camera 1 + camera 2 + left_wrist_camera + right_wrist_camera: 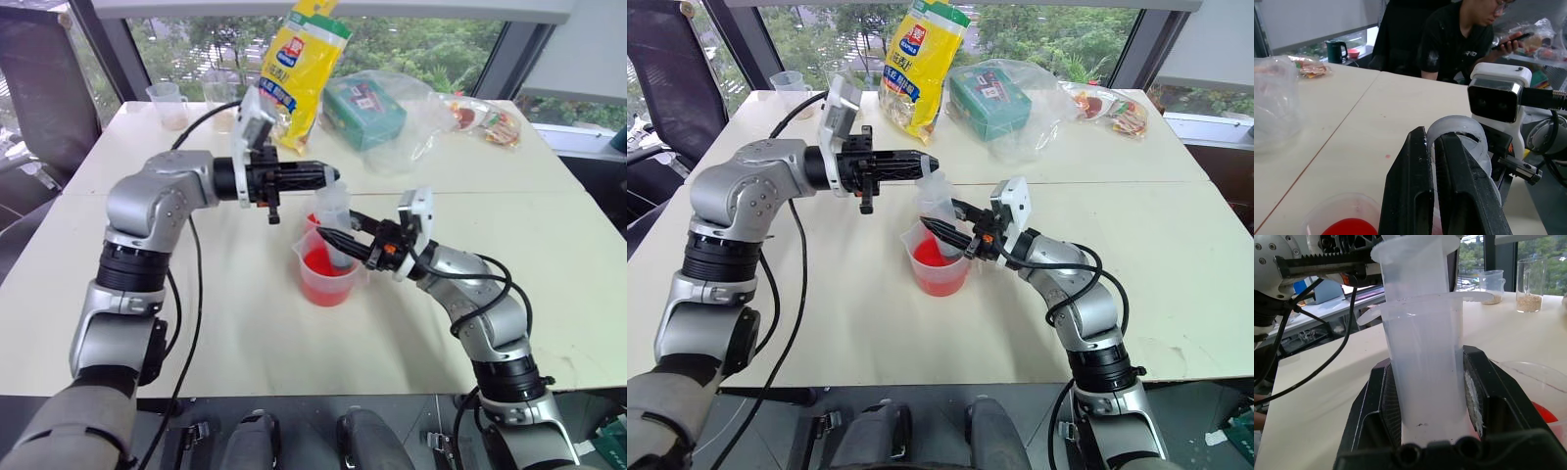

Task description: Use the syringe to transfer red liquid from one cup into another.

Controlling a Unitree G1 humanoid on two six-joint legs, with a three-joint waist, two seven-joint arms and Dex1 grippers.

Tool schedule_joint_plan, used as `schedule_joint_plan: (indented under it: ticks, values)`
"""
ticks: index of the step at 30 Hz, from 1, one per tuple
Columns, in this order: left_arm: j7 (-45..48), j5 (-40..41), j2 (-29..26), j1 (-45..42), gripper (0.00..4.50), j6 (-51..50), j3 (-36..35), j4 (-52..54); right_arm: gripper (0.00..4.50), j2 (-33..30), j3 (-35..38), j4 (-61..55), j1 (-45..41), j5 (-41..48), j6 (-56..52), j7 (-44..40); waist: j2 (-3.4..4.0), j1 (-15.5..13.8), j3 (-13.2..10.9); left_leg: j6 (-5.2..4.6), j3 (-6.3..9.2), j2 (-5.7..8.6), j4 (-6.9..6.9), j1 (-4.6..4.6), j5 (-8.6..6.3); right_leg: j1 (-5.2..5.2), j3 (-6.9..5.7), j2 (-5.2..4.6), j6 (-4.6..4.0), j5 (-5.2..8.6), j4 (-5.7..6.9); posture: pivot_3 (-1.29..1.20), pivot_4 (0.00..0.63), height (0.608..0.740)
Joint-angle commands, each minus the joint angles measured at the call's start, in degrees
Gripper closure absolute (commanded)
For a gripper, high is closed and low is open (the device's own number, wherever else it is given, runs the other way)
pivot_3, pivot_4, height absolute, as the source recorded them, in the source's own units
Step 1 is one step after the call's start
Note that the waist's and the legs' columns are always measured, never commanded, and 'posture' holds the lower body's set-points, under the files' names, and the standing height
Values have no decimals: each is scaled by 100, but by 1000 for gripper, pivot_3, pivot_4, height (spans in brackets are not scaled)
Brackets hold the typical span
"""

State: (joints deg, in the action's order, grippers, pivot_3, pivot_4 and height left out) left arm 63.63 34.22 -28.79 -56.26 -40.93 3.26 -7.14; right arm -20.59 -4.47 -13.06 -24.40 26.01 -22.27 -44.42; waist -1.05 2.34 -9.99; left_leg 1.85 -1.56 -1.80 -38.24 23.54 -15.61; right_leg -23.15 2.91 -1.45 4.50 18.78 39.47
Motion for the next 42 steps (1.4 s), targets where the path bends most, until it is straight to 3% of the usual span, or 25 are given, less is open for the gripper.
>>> schedule_joint_plan:
  ticks: [1, 22, 25, 32, 42]
  values:
    - [-187, -45, -164, -501, 4481, 364, -498, -4, 3135, -116, -482, -5, 183, -24, -162, -425, 0, -1, 0, 0, 0, 0, 0, 0, 0, 0, 0, 0, 0, 0, 0, 0, 150, 740]
    - [-251, -7, -115, -437, 4481, 365, -496, -4, 3135, -81, -374, -106, -3, 97, -260, -376, 0, -1, 0, 0, 0, 0, 0, 0, 0, 0, 0, 0, 0, 0, 0, 0, 150, 740]
    - [-272, 7, -125, -292, 3551, 273, -460, 71, 3135, -37, -223, -163, -187, 249, -371, -296, 0, 12, 0, 0, 0, 0, 0, 0, 0, 0, 0, 0, 0, 0, 0, 0, 150, 740]
    - [-240, -38, -405, 181, 92, 175, -442, 369, 3135, 159, 249, -187, -646, 743, -713, 10, 0, 9, 0, 0, 0, -1, 0, 0, 0, 0, 0, -1, 0, 0, 0, 0, 150, 740]
    - [-303, 159, -1208, 942, 92, -120, -982, 861, 3135, 126, 819, -13, -1548, 1290, -1122, 180, 1, 13, 0, 0, 2, -2, 1, -1, 0, -1, 0, -3, 0, 0, 3, 0, 150, 740]
